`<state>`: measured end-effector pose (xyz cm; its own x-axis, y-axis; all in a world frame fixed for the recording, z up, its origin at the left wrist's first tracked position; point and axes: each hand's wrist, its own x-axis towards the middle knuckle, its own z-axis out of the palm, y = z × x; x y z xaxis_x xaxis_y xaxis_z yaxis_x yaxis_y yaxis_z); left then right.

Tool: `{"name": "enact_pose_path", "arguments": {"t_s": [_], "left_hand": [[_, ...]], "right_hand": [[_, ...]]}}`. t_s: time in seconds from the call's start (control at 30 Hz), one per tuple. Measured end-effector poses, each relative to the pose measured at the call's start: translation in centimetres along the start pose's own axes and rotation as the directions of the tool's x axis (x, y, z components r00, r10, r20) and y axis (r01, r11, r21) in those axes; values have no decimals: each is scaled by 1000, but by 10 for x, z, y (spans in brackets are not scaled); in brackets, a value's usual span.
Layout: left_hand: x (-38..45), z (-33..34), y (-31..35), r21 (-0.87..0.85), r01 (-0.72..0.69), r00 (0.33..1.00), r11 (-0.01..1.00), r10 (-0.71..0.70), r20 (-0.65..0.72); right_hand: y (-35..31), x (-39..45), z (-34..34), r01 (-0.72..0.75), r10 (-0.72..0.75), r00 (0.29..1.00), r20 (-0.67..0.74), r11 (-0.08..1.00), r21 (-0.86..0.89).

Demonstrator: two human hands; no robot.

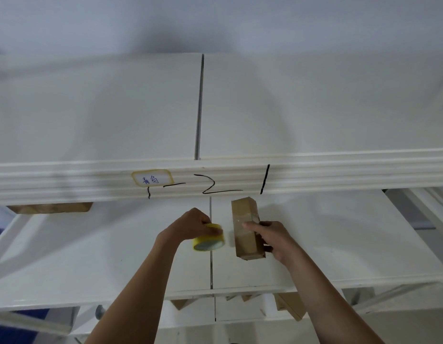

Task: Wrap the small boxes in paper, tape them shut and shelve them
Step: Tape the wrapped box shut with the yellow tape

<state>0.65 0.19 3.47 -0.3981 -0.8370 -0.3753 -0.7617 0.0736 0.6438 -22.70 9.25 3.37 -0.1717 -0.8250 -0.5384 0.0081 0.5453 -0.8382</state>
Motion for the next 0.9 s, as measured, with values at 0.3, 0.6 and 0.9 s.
{"name": "enact_pose_path", "arguments": {"t_s": [0.3,0.6,0.9], "left_hand": [[3,-3,9,62,66,996,996,-62,-71],[5,5,24,66,4,999,998,-2,-38],[7,21,24,238,14,992,971,16,-124]], "right_hand": [[-10,-10,-6,63,-82,986,142,989,134],[4,-4,-7,-21,-69,961,268,948,318],[-4,-11,5,3,8,981,196,999,-54]]}}
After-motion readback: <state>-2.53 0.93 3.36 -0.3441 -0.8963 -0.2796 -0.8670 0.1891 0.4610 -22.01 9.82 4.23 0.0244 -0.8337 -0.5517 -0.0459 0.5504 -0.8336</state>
